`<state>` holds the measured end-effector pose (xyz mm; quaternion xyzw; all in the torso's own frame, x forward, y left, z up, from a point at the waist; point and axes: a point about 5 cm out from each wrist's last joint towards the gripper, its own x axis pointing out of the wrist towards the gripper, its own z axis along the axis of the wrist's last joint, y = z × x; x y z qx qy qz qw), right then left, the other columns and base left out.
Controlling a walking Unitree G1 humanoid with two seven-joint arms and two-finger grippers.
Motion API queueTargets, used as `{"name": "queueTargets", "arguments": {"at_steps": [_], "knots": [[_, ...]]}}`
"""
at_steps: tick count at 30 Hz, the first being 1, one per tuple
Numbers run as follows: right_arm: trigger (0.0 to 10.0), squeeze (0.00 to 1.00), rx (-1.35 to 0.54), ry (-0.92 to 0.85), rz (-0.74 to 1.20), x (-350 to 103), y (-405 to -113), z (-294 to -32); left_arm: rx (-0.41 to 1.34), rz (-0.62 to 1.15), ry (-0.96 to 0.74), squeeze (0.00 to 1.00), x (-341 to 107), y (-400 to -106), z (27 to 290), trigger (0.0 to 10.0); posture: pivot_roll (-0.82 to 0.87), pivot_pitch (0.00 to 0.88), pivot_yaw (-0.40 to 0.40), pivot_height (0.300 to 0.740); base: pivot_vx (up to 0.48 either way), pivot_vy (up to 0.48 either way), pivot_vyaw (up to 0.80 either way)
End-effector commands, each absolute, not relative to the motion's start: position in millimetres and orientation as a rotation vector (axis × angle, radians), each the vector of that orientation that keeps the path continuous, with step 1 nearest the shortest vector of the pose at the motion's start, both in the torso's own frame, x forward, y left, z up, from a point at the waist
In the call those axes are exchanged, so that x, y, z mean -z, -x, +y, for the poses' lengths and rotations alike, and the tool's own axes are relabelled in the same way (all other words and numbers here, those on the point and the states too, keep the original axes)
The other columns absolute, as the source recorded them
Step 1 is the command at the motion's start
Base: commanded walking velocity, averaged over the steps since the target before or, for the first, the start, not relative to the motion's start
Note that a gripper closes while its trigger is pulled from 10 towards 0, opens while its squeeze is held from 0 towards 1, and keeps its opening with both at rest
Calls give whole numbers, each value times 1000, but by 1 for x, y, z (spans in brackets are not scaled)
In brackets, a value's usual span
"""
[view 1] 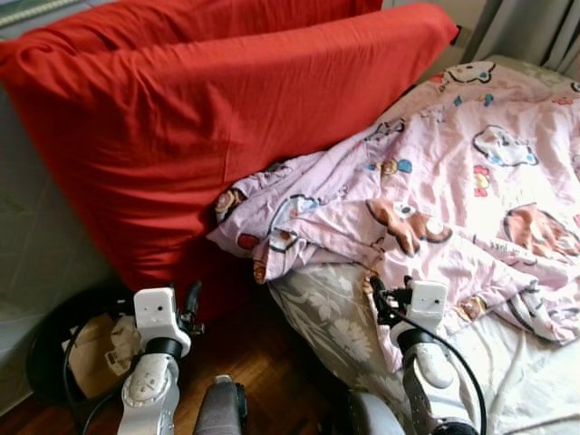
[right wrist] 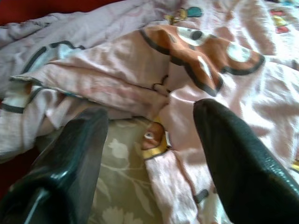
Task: Clean up the room
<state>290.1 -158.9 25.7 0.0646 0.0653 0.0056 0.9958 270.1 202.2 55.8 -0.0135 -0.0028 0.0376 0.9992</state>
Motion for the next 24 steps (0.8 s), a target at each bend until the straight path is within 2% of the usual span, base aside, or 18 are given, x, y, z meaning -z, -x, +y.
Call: {"name": "queueTargets", "arguments": {"at_steps": [1, 7, 11, 24], "knots": [[10000, 0, -13, -137, 149, -22, -287, -158, -79, 14, 22, 0, -53, -267, 204, 10000, 75, 200, -26, 633, 0, 0, 0], [10000, 0, -27, -122, 177, -21, -290, -156, -77, 17, 22, 0, -53, -267, 205, 10000, 75, 203, -26, 633, 0, 0, 0], [10000, 0, -22, -119, 171, -20, -290, -158, -75, 19, 21, 0, -53, -267, 204, 10000, 76, 204, -27, 599, 0, 0, 0], [10000, 0, -21, -130, 182, -17, -287, -157, -52, 24, 5, 0, -52, -267, 201, 10000, 80, 201, -25, 599, 0, 0, 0]]}}
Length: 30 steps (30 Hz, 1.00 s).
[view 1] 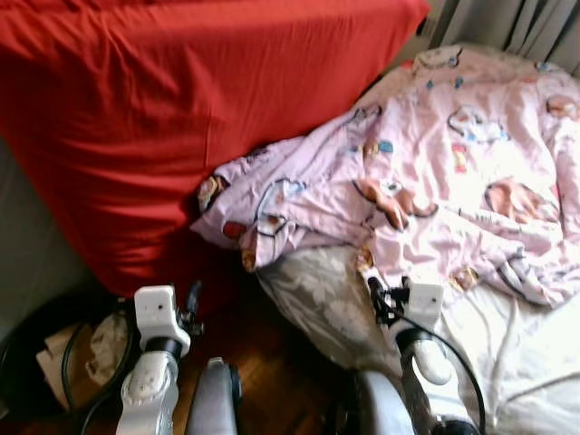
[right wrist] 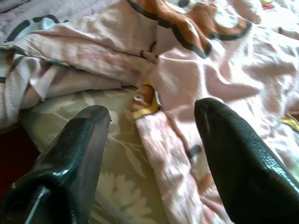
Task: Clean up the room
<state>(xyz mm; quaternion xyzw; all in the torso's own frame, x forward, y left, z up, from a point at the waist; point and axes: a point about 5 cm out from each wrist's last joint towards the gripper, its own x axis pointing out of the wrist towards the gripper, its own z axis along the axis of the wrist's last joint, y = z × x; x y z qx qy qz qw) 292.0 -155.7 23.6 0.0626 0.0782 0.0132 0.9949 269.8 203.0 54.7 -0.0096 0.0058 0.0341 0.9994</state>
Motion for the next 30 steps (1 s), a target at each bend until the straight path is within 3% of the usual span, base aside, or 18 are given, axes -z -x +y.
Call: {"name": "queueTargets", "arguments": {"at_steps": [1, 14, 30], "knots": [[10000, 0, -22, -130, 184, -17, -287, -156, -51, 24, 5, 0, -52, -267, 201, 10000, 80, 201, -25, 599, 0, 0, 0], [10000, 0, -1, -124, 317, 3, -277, -158, -31, 32, 7, 0, -51, -268, 198, 10000, 83, 185, -19, 599, 0, 0, 0], [10000, 0, 16, -144, 335, 5, -278, -162, -25, 36, 12, 0, -51, -268, 197, 10000, 83, 195, -23, 599, 61, 0, 0]]}}
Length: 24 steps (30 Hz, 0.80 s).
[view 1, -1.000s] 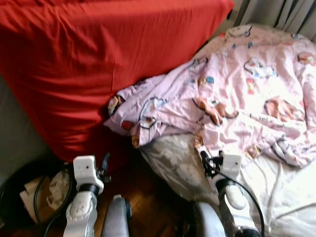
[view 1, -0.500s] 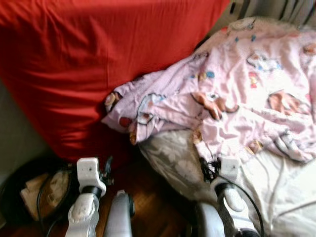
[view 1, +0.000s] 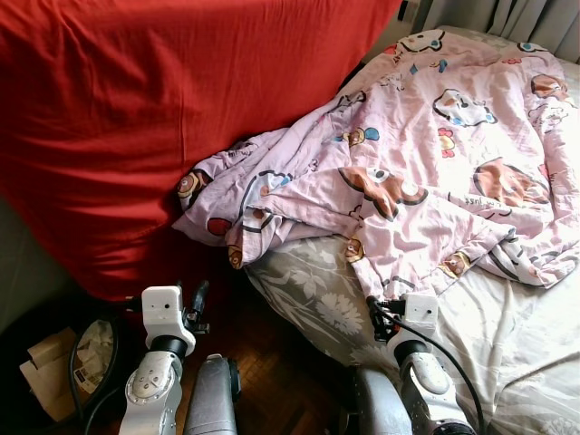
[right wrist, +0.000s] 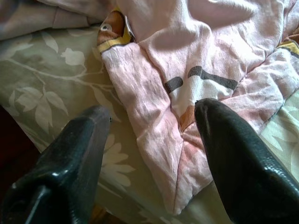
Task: Clean up the room
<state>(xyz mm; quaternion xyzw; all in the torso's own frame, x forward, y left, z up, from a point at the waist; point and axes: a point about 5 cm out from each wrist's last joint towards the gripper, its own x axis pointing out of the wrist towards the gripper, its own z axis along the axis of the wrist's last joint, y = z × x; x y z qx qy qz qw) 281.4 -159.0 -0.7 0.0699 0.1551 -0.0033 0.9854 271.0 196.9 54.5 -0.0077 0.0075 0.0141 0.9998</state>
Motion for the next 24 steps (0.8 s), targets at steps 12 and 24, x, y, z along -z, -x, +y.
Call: {"name": "queueTargets", "arguments": {"at_steps": [12, 24], "knots": [[10000, 0, 20, -143, 338, 5, -280, -161, -23, 39, 6, 0, -51, -268, 198, 10000, 86, 201, -23, 599, 269, 0, 0], [10000, 0, 45, -137, 332, 4, -280, -165, -18, 47, 3, 0, -50, -268, 198, 10000, 86, 203, -21, 599, 189, 0, 0]]}}
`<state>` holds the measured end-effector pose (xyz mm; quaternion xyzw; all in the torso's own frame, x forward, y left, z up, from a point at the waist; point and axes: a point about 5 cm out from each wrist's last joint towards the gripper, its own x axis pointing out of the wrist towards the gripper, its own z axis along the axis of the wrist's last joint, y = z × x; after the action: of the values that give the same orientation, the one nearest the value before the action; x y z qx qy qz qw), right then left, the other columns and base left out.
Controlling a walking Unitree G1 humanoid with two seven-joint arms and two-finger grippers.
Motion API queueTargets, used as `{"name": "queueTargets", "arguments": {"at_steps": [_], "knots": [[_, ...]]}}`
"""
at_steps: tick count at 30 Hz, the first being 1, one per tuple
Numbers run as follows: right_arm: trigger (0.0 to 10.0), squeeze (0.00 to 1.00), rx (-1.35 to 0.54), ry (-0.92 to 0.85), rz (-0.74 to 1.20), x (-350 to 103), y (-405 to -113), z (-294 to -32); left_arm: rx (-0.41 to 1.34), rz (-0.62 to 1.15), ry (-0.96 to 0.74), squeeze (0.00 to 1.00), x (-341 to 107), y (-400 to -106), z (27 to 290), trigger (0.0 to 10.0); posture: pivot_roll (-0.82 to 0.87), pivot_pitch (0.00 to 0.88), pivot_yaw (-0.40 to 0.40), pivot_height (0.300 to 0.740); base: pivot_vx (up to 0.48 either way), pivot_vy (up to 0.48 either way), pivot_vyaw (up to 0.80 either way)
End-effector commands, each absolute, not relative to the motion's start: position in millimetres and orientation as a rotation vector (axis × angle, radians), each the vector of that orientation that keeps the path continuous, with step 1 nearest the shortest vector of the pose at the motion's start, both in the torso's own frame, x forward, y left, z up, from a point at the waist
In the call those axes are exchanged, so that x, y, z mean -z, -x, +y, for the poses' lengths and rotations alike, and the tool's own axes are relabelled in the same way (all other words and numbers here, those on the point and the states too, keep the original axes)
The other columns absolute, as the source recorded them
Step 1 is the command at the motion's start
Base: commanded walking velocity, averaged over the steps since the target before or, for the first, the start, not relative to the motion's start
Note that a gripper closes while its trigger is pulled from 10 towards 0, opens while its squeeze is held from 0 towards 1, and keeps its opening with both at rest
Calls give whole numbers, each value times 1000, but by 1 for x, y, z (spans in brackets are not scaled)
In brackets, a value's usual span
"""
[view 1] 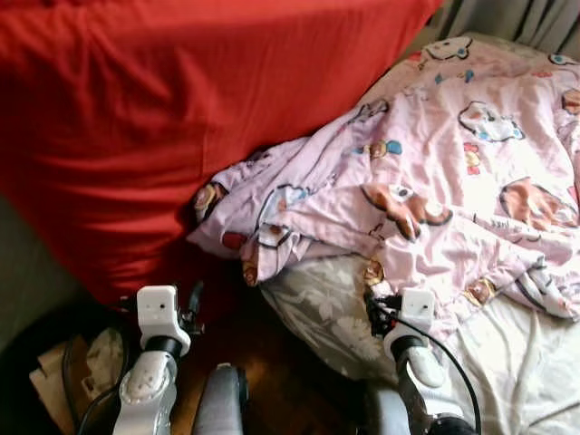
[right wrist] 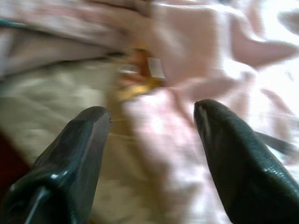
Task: Clean up the room
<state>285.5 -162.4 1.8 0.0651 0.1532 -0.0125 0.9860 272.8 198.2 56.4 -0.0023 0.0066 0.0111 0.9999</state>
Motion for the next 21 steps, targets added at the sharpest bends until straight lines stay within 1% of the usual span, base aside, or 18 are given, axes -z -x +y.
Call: {"name": "queueTargets", "arguments": {"at_steps": [1, 9, 10, 11, 15, 21], "knots": [[10000, 0, 59, -139, 328, 4, -280, -167, -17, 47, 3, 0, -50, -268, 198, 10000, 86, 204, -21, 599, 0, 0, 0], [10000, 0, 176, -223, 332, 5, -279, -177, -16, 47, 1, 0, -50, -268, 198, 10000, 86, 206, -21, 599, 0, 0, 0], [10000, 663, 184, -230, 334, 5, -279, -178, -16, 47, 1, 0, -50, -268, 197, 10000, 86, 206, -21, 599, 0, 0, 0], [10000, 1000, 204, -248, 340, 6, -278, -180, -16, 47, 2, 0, -50, -268, 197, 10000, 86, 206, -21, 599, 0, 0, 0], [10000, 1000, 253, -283, 348, 8, -276, -186, -15, 48, 1, 0, -49, -267, 197, 10000, 86, 206, -21, 599, 0, 0, 0], [10000, 1000, 240, -305, 295, 1, -279, -190, -16, 52, -2, 0, -49, -267, 199, 10000, 88, 209, -20, 599, 0, 0, 0]]}}
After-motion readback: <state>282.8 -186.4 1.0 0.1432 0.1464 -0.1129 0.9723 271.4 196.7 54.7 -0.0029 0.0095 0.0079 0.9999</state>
